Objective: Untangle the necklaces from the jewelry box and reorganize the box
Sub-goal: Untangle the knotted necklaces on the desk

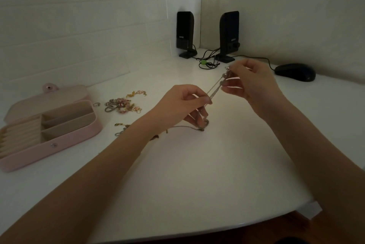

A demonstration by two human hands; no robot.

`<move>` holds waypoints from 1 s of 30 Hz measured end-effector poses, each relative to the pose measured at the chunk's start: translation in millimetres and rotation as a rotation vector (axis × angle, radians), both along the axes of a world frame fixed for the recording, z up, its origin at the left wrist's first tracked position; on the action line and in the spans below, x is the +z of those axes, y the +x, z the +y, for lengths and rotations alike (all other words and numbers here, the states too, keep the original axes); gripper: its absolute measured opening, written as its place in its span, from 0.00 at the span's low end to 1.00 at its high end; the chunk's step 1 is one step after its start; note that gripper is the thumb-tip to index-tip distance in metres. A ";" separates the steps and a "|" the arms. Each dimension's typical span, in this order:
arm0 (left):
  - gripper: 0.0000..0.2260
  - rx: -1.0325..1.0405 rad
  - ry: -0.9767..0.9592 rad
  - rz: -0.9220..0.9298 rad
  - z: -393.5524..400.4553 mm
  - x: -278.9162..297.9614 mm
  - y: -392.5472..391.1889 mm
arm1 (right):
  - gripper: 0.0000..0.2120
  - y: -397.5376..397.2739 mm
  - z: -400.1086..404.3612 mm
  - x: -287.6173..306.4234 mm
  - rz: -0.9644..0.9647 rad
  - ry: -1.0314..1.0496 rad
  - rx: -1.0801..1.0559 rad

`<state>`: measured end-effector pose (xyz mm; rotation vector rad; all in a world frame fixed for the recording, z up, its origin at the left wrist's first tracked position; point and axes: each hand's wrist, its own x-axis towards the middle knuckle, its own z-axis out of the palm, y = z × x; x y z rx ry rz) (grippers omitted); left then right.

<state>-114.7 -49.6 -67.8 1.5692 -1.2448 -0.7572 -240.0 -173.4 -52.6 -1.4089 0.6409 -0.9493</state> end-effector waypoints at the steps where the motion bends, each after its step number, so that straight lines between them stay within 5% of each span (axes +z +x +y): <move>1: 0.05 0.004 0.027 -0.004 -0.2 0.5 -0.2 | 0.04 0.7 -2.1 -1.1 0.012 -0.010 -0.045; 9: 0.07 0.136 0.208 -0.038 -2.9 -4.7 2.0 | 0.03 -4.0 -30.6 -7.6 -0.056 0.096 -0.189; 15: 0.12 0.161 0.157 0.089 -7.5 -1.5 12.9 | 0.02 -17.5 -59.5 -7.8 -0.034 0.191 -0.142; 22: 0.07 0.227 -0.025 0.097 -14.6 -8.4 8.8 | 0.06 -19.5 -52.1 12.7 0.317 -0.164 0.080; 28: 0.26 0.121 -0.127 0.122 -17.5 -11.9 2.5 | 0.09 -2.5 -16.9 36.9 0.380 -0.459 0.301; 30: 0.23 0.077 -0.129 0.157 -17.7 -12.9 0.8 | 0.07 4.2 -5.8 43.5 0.379 -0.571 0.311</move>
